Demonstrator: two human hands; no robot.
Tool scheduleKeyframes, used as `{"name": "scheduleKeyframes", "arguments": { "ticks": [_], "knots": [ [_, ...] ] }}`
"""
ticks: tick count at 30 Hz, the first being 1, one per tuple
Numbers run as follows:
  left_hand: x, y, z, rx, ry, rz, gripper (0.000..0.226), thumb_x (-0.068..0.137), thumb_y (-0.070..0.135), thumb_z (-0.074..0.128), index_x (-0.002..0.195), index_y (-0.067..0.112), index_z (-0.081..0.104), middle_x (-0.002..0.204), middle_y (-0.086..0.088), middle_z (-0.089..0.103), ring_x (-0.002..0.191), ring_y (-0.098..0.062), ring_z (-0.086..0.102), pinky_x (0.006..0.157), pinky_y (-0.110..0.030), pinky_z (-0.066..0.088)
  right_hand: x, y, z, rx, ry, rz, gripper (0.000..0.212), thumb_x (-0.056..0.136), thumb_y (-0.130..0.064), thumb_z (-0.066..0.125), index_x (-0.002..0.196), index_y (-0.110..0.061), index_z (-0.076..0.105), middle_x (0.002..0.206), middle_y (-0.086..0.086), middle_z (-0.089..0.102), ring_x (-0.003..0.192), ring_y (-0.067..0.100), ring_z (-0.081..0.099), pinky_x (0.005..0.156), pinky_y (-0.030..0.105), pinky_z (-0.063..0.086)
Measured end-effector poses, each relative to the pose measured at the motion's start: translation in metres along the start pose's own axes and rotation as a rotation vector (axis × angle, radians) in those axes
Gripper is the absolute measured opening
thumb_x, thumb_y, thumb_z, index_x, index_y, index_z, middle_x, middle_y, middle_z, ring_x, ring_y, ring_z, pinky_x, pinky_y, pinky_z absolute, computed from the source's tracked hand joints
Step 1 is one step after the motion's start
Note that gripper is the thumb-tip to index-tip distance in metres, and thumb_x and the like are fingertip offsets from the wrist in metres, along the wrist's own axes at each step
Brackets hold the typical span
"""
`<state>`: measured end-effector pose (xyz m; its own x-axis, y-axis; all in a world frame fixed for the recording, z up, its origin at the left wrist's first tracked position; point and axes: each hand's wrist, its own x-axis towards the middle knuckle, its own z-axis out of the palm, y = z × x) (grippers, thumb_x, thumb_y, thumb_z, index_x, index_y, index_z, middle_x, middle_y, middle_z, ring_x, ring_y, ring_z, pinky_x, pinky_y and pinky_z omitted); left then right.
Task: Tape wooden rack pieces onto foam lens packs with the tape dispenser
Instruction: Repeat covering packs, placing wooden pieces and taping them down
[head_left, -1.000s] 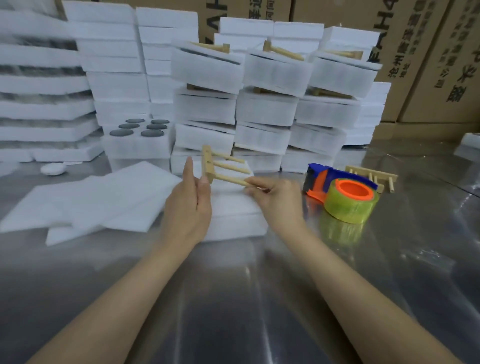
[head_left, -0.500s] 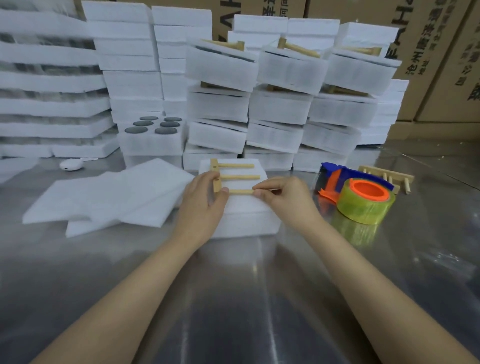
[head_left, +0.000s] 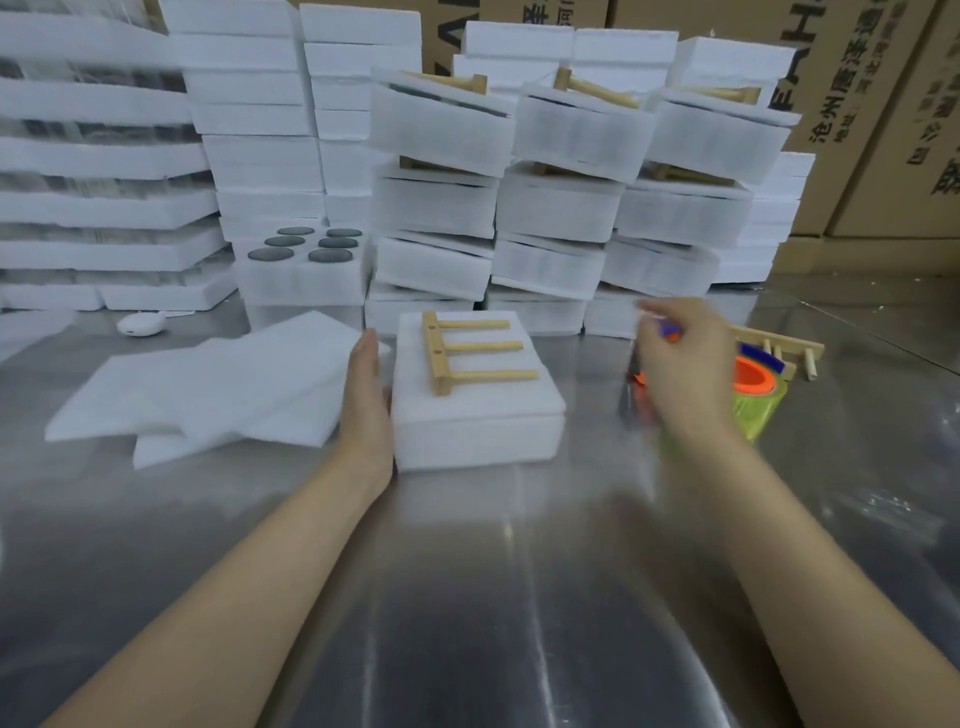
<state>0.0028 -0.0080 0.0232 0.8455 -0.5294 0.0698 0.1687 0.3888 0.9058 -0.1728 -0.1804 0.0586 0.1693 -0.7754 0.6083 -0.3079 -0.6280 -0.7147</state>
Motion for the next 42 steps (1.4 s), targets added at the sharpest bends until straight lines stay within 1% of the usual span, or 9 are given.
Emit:
{"name": "scheduleKeyframes", "arguments": {
  "ticks": [5,9,14,18,26,31,33,37,42],
  "knots": [
    [0.005,0.003,-0.008,-0.089,-0.075,-0.259,0.052,0.102,0.047,0.027,0.135,0.014,0.049,0.124,-0.001,0.061,0.112,-0.02,0.06,0.097,-0.037,0.045,0.025,0.073,-0.057,-0.525,-0.002,0.563,0.059,0.095,-0.042,0.046,0.14,-0.004,0.04,0.141,0.021,0.031,0.12,0.045,0.046,0.098,0.051,0.039],
    [0.008,0.003,-0.007,-0.027,-0.147,-0.273,0.052,0.102,0.046,0.024,0.122,0.016,0.061,0.115,-0.008,0.069,0.103,-0.022,0.065,0.075,-0.034,0.05,0.027,0.092,-0.056,-0.228,-0.173,0.807,0.078,0.088,-0.068,0.043,0.127,0.0,0.049,0.097,0.016,0.056,0.086,0.036,0.061,0.087,0.045,0.052],
    [0.009,0.005,-0.011,-0.026,-0.202,-0.258,0.053,0.102,0.044,0.022,0.128,0.016,0.059,0.123,-0.01,0.065,0.115,-0.026,0.06,0.086,-0.035,0.048,0.036,0.093,-0.046,0.189,-0.12,0.886,0.053,0.091,-0.037,0.057,0.135,-0.008,0.046,0.128,0.01,0.046,0.099,0.028,0.055,0.041,0.024,0.052],
    [0.01,0.002,-0.009,0.028,-0.272,-0.242,0.055,0.102,0.044,0.022,0.125,0.012,0.06,0.126,-0.01,0.064,0.121,-0.025,0.057,0.101,-0.037,0.042,0.033,0.082,-0.045,0.397,-0.19,0.909,0.04,0.093,-0.033,0.051,0.127,-0.013,0.047,0.108,0.017,0.055,0.057,0.025,0.063,0.033,0.017,0.044],
    [0.029,-0.003,-0.017,0.015,-0.124,-0.22,0.058,0.104,0.041,0.025,0.147,0.001,0.031,0.149,-0.008,0.04,0.14,-0.016,0.034,0.118,-0.031,0.022,0.024,0.045,-0.035,0.666,-0.33,0.634,0.007,0.087,-0.019,0.056,0.086,-0.019,0.063,0.093,0.002,0.063,0.072,0.008,0.066,0.054,0.021,0.054],
    [0.043,0.005,-0.039,0.077,0.087,-0.052,0.041,0.103,0.028,0.035,0.139,0.012,0.044,0.146,-0.001,0.044,0.133,-0.012,0.041,0.103,-0.024,0.036,0.017,0.039,-0.031,0.634,-0.439,0.446,0.015,0.086,-0.011,0.06,0.097,-0.018,0.067,0.101,0.003,0.066,0.077,0.006,0.068,0.059,0.018,0.054],
    [0.036,0.016,-0.035,0.22,0.114,0.095,0.026,0.099,0.016,0.04,0.113,0.011,0.061,0.123,-0.008,0.061,0.105,-0.013,0.061,0.074,-0.022,0.047,0.015,0.035,-0.029,0.633,-0.46,0.351,0.025,0.086,-0.006,0.06,0.105,-0.022,0.065,0.093,0.0,0.067,0.078,0.005,0.069,0.061,0.018,0.054],
    [0.007,0.036,0.001,0.301,-0.067,0.124,0.036,0.1,0.033,0.042,0.082,0.009,0.062,0.08,-0.011,0.071,0.042,-0.011,0.053,0.035,-0.016,0.024,0.009,0.024,-0.025,0.507,-0.471,0.141,0.04,0.074,-0.015,0.069,0.113,-0.017,0.063,0.092,-0.008,0.07,0.087,0.007,0.066,0.069,0.018,0.051],
    [-0.026,0.051,0.02,0.294,-0.477,-0.18,0.076,0.071,0.074,0.043,0.095,0.007,0.068,0.098,-0.01,0.075,0.047,-0.011,0.055,0.034,-0.017,0.016,-0.002,0.004,-0.025,0.498,-0.442,-0.069,0.054,0.057,-0.013,0.069,0.108,-0.027,0.058,0.088,-0.022,0.069,0.082,-0.004,0.064,0.067,0.01,0.049]
  ]
}}
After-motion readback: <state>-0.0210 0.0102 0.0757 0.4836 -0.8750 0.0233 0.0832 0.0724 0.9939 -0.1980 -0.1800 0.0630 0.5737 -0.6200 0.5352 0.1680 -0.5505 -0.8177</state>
